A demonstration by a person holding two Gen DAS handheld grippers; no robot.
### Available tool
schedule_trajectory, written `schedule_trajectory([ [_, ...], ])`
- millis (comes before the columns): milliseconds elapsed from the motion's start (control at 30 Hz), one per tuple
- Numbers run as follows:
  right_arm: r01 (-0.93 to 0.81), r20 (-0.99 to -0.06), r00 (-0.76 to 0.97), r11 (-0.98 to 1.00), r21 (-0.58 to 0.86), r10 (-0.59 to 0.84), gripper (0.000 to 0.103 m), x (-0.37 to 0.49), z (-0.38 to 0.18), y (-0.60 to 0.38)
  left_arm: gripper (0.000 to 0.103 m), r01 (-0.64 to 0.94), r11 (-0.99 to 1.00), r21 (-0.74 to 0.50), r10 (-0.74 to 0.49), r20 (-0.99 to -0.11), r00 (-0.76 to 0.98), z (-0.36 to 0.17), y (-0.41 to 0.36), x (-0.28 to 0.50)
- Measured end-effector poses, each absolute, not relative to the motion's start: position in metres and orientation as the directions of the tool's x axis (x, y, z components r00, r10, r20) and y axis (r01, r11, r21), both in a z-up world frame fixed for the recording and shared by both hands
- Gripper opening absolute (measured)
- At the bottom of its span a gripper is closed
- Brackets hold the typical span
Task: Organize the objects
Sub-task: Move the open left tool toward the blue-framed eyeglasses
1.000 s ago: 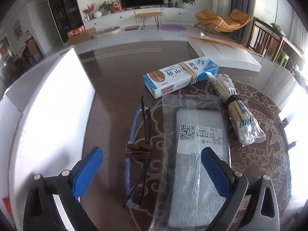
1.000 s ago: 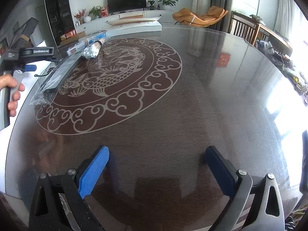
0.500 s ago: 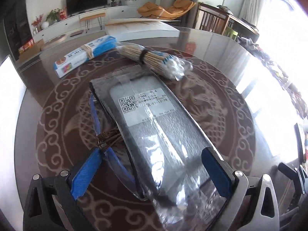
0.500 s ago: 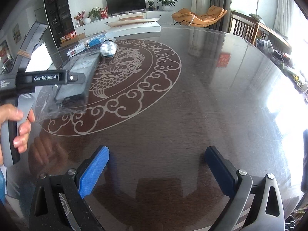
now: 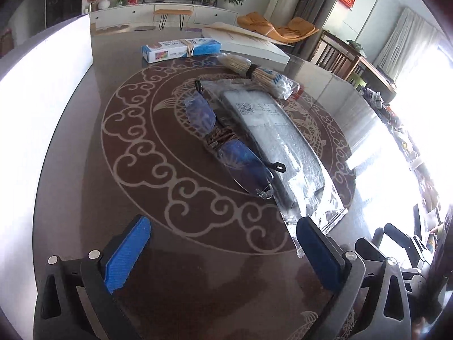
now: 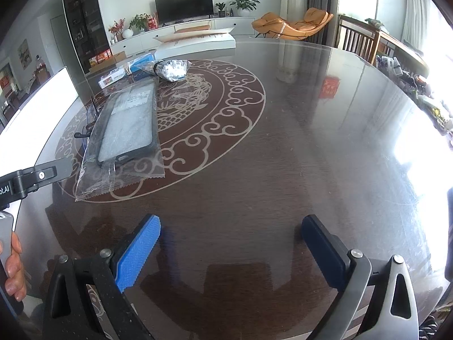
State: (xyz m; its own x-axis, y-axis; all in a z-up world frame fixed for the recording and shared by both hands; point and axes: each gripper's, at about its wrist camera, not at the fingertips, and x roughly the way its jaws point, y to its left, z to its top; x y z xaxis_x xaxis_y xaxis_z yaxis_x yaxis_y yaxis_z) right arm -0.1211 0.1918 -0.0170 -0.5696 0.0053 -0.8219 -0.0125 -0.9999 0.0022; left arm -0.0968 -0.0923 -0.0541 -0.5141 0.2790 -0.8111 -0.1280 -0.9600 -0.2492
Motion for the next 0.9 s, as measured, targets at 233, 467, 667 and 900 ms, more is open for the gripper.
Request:
schedule_trajectory([
  [233, -0.013, -0.823, -0.568, -1.000, -0.002, 0.009, 0.100, -0.123, -0.012, 0.192, 0.103, -0.107, -0.963, -0.248, 0.265, -0.787, -0.557, -0.039, -0.089, -0.122],
  [467, -0.016, -0.822, -0.569, -1.000, 0.006, 0.004, 0.101, -0.127, -0.003, 0.192, 0.103, -0.021, -0.998, -0.064, 0.064, -0.813, -0.578, -0.037, -0.096, -0.143],
  [667, -0.015, -0.825, -0.565, -1.000, 0.000, 0.009, 0.102, -0.129, -0.001, 0.189, 0.103, -0.079, -0.992, -0.103, 0.130, -0.817, -0.562, -0.038, -0.101, -0.138],
  [900, -0.022, -0.824, -0.567, -1.000, 0.003, 0.010, 0.102, -0.129, 0.000, 0.189, 0.103, -0.058, -0.998, 0.026, 0.009, -0.842, -0.539, -0.054, -0.083, -0.160],
])
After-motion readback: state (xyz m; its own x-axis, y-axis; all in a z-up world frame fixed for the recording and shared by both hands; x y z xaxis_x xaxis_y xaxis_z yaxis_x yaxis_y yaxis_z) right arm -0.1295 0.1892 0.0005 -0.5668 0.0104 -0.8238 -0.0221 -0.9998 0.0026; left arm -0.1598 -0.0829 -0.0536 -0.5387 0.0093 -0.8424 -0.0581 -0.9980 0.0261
